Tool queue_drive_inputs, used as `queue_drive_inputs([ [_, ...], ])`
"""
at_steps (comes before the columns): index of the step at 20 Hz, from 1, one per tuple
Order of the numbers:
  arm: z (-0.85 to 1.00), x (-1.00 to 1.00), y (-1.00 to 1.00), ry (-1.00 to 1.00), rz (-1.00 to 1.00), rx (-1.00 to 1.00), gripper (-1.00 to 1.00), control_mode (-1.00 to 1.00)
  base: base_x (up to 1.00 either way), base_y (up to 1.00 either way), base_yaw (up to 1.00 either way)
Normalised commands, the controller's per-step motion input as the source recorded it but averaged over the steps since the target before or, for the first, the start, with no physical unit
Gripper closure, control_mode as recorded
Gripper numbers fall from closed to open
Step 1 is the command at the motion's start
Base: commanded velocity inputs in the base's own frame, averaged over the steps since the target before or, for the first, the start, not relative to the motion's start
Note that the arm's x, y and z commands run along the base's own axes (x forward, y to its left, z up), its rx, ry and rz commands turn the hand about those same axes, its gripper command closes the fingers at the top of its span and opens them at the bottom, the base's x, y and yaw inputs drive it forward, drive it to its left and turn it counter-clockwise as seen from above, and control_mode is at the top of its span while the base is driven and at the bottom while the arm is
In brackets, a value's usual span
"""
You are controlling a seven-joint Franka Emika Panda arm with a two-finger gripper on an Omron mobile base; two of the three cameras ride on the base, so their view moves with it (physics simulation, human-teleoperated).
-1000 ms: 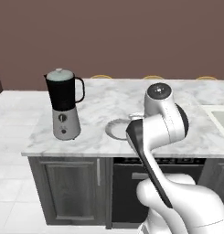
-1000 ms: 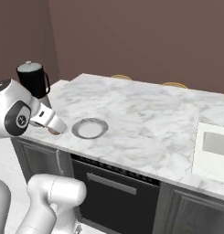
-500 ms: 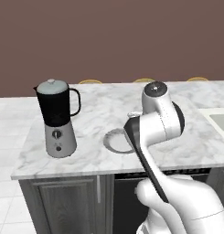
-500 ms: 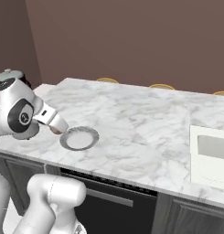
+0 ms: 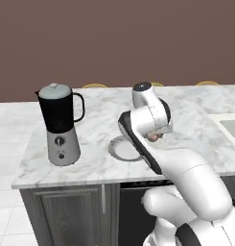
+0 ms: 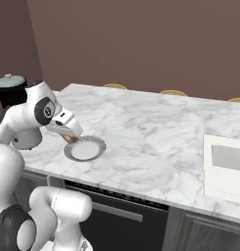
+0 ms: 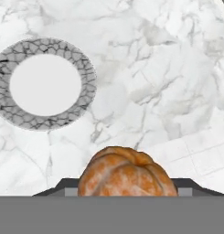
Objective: Pick the banana and tangerine from the fridge and place them on the plate next to the blender to make a fruit smoothie.
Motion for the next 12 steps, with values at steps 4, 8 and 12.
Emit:
queue_drive_inputs([
  [4,-0.96,0.26,0.22,0.12,0.13,0.03,1.00,-1.00,0.00,0.00,0.00],
  [8,-0.70,0.19,0.10,0.06,0.10,0.02,1.00,-1.00,0.00,0.00,0.00],
  [12,-0.34,0.46,0.01,0.04,0.07,0.05,1.00,-1.00,0.00,0.00,0.00],
])
